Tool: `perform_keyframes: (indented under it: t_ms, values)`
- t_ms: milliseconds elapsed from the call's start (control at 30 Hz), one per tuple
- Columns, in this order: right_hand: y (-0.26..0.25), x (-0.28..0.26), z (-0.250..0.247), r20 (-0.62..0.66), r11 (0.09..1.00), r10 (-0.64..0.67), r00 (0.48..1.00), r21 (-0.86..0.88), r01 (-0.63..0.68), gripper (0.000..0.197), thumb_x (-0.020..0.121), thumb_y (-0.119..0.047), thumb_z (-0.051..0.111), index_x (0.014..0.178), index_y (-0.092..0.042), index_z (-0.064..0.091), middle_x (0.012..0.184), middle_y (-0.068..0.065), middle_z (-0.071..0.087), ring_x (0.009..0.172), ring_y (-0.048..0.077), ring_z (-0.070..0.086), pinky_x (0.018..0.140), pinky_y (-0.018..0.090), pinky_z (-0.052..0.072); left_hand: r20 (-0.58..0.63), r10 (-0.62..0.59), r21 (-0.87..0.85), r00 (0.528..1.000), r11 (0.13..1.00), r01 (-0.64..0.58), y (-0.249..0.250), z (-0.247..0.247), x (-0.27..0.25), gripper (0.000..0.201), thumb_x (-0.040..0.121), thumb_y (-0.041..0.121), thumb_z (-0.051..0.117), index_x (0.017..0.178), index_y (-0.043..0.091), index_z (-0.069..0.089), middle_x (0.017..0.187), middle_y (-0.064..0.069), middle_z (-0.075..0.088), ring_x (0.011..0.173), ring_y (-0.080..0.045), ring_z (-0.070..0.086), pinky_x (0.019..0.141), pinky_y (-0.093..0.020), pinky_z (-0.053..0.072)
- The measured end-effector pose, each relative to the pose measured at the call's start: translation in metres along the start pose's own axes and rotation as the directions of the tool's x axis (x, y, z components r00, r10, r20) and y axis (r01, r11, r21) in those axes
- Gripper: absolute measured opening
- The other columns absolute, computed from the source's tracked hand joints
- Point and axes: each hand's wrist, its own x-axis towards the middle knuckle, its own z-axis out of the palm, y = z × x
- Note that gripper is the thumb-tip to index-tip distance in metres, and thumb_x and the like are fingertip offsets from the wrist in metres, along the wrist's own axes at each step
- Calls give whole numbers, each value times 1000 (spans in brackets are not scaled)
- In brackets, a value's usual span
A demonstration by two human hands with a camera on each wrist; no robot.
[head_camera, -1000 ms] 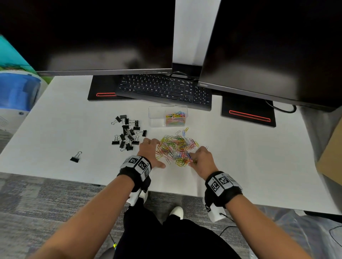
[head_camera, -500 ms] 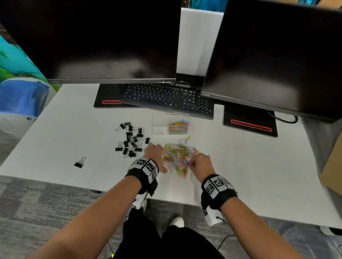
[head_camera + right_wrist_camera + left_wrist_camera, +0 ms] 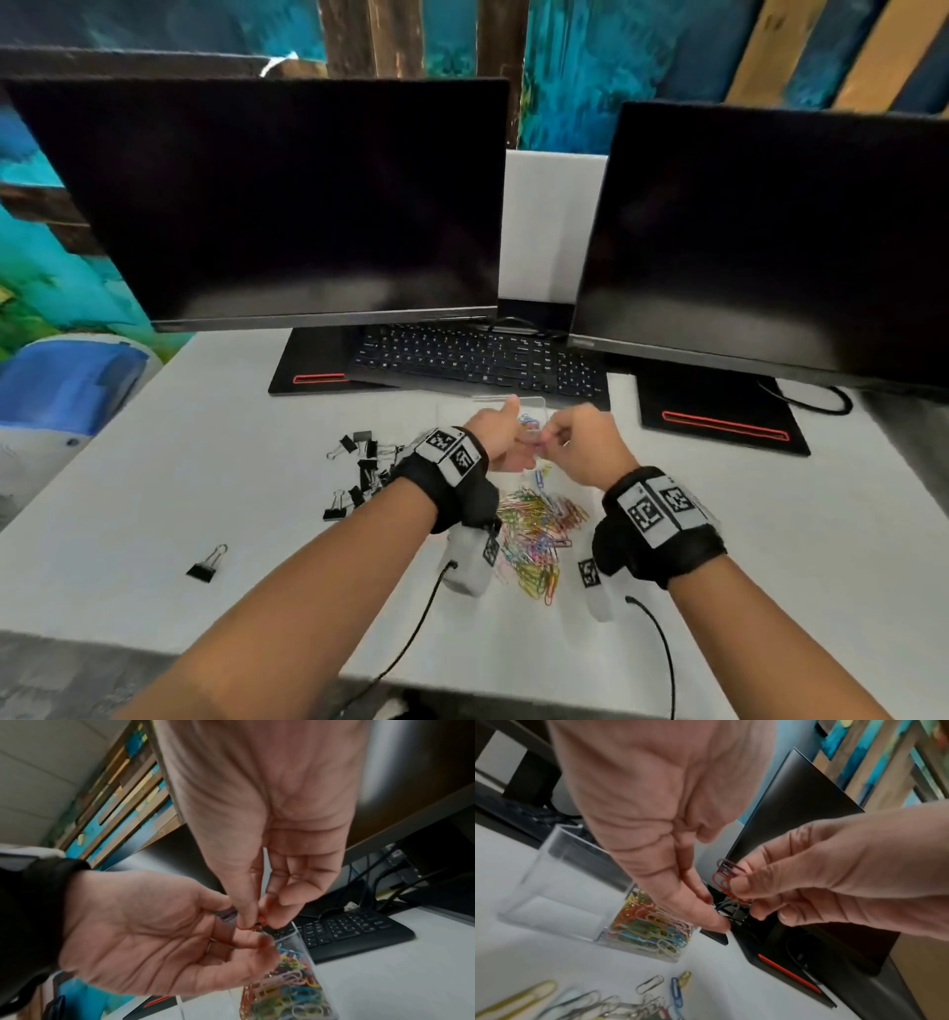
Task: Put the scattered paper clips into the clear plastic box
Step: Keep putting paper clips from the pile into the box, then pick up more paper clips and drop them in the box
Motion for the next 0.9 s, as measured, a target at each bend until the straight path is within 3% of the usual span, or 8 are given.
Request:
perform_keyframes:
  t_ms: [167, 233, 267, 400, 533, 600, 733, 900]
  values:
    - [-10, 14, 1, -96, 999, -35, 995, 15, 37, 3, 78, -14, 71, 78, -12, 74, 80, 3, 70, 76, 14, 61, 82, 30, 55, -36, 20, -126, 999, 992, -24, 3, 2, 18, 70, 99, 51, 23, 89, -3, 66, 77, -21, 68, 83, -32, 69, 88, -42, 55]
    - [-11, 14, 2, -116, 999, -31, 993, -16, 29, 6, 77, -19, 74, 79, -14, 73, 76, -1, 63, 75, 12, 58, 81, 27, 53, -27, 31, -163, 999, 986, -35, -1, 1, 22, 65, 100, 45, 25, 109, -8, 62, 64, -14, 64, 62, -26, 65, 90, -40, 53]
    - [-12, 12, 4, -130, 999, -26, 991, -27, 22, 6, 77, -20, 75, 79, -16, 72, 76, -2, 62, 75, 12, 58, 79, 26, 53, -18, 16, -215, 1000, 976, -19, -2, 1, 23, 61, 102, 41, 27, 114, -10, 58, 56, -11, 62, 49, -21, 61, 82, -36, 55]
    - [-5, 4, 16, -182, 999, 30, 983, -33, -36, 16, 80, -14, 63, 68, -25, 66, 81, 2, 68, 79, 18, 65, 77, 29, 57, 31, -57, -272, 998, 960, 63, -12, -6, 4, 47, 102, 32, 35, 74, 0, 53, 59, -6, 52, 29, -9, 50, 36, -16, 46]
    - [-4, -18, 35, -112, 980, 33, 993, -189, -53, 18, 84, -15, 54, 85, -8, 71, 93, 11, 70, 91, 25, 67, 80, 33, 57, -20, -20, -334, 1000, 942, 13, -23, -10, -13, 44, 103, 22, 30, 61, 12, 37, 28, 1, 36, 24, -8, 37, 39, -14, 32]
    - [-9, -33, 43, -2, 954, 59, 998, -295, -57, 20, 83, -17, 62, 96, -4, 69, 99, 11, 69, 96, 25, 67, 81, 31, 56, -63, 1, -384, 998, 923, -25, -26, -13, -18, 39, 102, 16, 32, 63, 12, 35, 25, 1, 32, 31, -9, 36, 32, -14, 30]
    - [-6, -52, 61, 137, 900, 131, 982, -433, -59, 37, 65, -33, 80, 86, -10, 60, 87, 8, 66, 75, 26, 63, 62, 27, 49, -75, 15, -530, 997, 847, -53, -36, -7, -30, 32, 100, 12, 35, 69, 10, 40, 59, -3, 47, 50, -10, 45, 37, -15, 40]
    - [-2, -56, 74, 59, 886, 142, 988, -454, -100, 30, 88, -11, 61, 115, 0, 58, 119, 16, 62, 108, 29, 63, 79, 29, 50, -51, 0, -607, 999, 794, -31, -47, 4, -37, 38, 101, 7, 24, 65, 9, 33, 27, -1, 27, 17, -9, 24, 25, -15, 19]
